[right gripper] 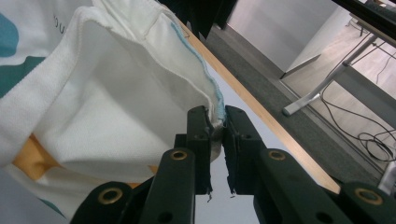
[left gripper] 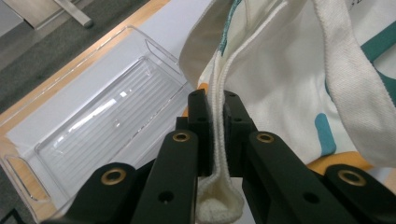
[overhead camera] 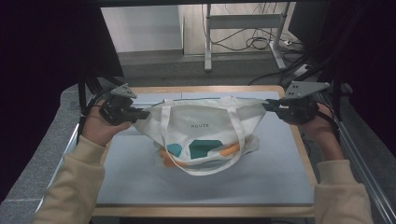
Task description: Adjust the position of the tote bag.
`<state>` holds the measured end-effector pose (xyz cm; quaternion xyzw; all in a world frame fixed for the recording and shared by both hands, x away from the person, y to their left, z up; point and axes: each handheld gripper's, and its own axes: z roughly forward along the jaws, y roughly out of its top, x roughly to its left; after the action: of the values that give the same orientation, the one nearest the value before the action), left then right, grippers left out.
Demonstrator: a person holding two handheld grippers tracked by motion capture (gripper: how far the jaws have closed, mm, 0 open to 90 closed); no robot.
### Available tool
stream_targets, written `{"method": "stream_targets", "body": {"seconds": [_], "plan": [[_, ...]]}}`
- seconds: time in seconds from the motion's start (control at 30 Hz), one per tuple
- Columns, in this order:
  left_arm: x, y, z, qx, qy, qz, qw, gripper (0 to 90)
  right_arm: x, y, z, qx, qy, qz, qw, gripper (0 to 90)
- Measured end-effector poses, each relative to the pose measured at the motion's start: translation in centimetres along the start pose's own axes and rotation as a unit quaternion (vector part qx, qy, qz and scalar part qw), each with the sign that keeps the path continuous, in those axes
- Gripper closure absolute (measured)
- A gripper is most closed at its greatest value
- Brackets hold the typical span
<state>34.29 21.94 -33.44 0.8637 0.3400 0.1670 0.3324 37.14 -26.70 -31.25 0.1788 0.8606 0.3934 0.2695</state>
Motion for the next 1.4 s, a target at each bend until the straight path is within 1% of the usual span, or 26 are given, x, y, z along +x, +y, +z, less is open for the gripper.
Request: {"method": "stream_targets", "body": {"seconds": [0.07,0.1,0.13,0.17,0.2,0.23,0.27,0.3,0.33,0.37,0.4,0.5,0.63,0.7,0.77,0.87,1.03,1.2,1.27,1.3,1.37,1.4], "plan": [[-0.3,-0.4,0.7,0.003,-0.006,0.005,1.0,85.5,0.4,-0.8,-0.1,0.004,-0.003,0.002,1.0,80.1],[-0.5,-0.7,1.3,0.002,-0.014,0.004,0.9999,85.5,0.6,-1.3,-0.1,0.006,-0.002,0.005,1.0,80.1],[-0.7,-1.2,1.9,0.005,-0.022,0.005,0.9997,85.4,0.8,-1.9,0.1,0.012,-0.002,0.008,0.9999,80.1],[-0.8,-1.5,2.3,0.009,-0.026,0.004,0.9996,85.5,1.2,-2.8,0.3,0.018,0.002,0.013,0.9997,80.1],[-1.0,-1.9,2.9,0.013,-0.033,0.003,0.9994,85.4,1.4,-3.3,0.4,0.02,0.007,0.017,0.9996,80.1],[-1.1,-2.2,3.2,0.016,-0.039,0.003,0.9991,85.4,1.8,-4.3,0.6,0.024,0.016,0.024,0.9993,80.1],[-1.2,-2.5,3.7,0.021,-0.046,0.003,0.9987,85.3,2.1,-5.7,0.8,0.029,0.029,0.033,0.9986,80.0],[-1.3,-2.7,4.2,0.026,-0.053,0.003,0.9982,85.3,2.1,-5.7,0.8,0.029,0.029,0.033,0.9986,80.0],[-1.5,-2.9,4.6,0.029,-0.055,0.002,0.998,85.2,2.3,-6.4,1.0,0.031,0.035,0.04,0.9981,79.9],[-1.5,-3.0,4.9,0.037,-0.057,0.006,0.9977,85.1,2.5,-7.0,1.1,0.033,0.042,0.046,0.9975,79.9],[-1.5,-3.2,5.2,0.035,-0.06,-0.001,0.9976,85.1,2.7,-7.6,1.3,0.036,0.048,0.053,0.9968,79.9],[-1.6,-3.5,5.6,0.04,-0.065,-0.004,0.9971,84.8,2.9,-8.4,1.6,0.041,0.055,0.059,0.9959,79.7],[-1.6,-4.1,6.0,0.047,-0.07,-0.008,0.9964,84.6,3.1,-8.7,2.1,0.049,0.061,0.067,0.9946,79.5],[-1.5,-4.5,6.2,0.047,-0.074,-0.013,0.9961,84.2,3.1,-8.7,2.3,0.054,0.063,0.068,0.9943,79.2],[-1.5,-4.8,6.4,0.047,-0.078,-0.018,0.9957,83.9,3.2,-8.7,2.5,0.057,0.064,0.073,0.9936,78.8],[-1.5,-5.3,6.6,0.048,-0.083,-0.021,0.9952,83.6,3.2,-8.7,2.6,0.062,0.065,0.071,0.9934,78.4],[-1.5,-6.0,6.9,0.044,-0.088,-0.028,0.9948,82.9,3.3,-8.5,2.8,0.066,0.066,0.073,0.993,77.9],[-1.7,-6.3,6.8,0.038,-0.091,-0.031,0.9946,81.4,3.3,-8.5,3.0,0.069,0.066,0.077,0.9925,76.5],[-1.8,-6.3,6.5,0.032,-0.092,-0.032,0.9948,76.9,3.3,-8.4,3.0,0.071,0.063,0.075,0.9927,72.8],[-1.9,-6.3,6.1,0.021,-0.088,-0.034,0.9954,73.1,3.3,-8.3,2.9,0.071,0.06,0.073,0.993,68.5],[-2.0,-6.1,5.6,0.007,-0.081,-0.029,0.9963,63.8,3.3,-7.9,2.7,0.064,0.054,0.073,0.9938,58.0],[-2.0,-6.0,5.2,-0.001,-0.075,-0.027,0.9968,58.7,3.4,-7.7,2.6,0.06,0.051,0.074,0.9941,54.1]]}}
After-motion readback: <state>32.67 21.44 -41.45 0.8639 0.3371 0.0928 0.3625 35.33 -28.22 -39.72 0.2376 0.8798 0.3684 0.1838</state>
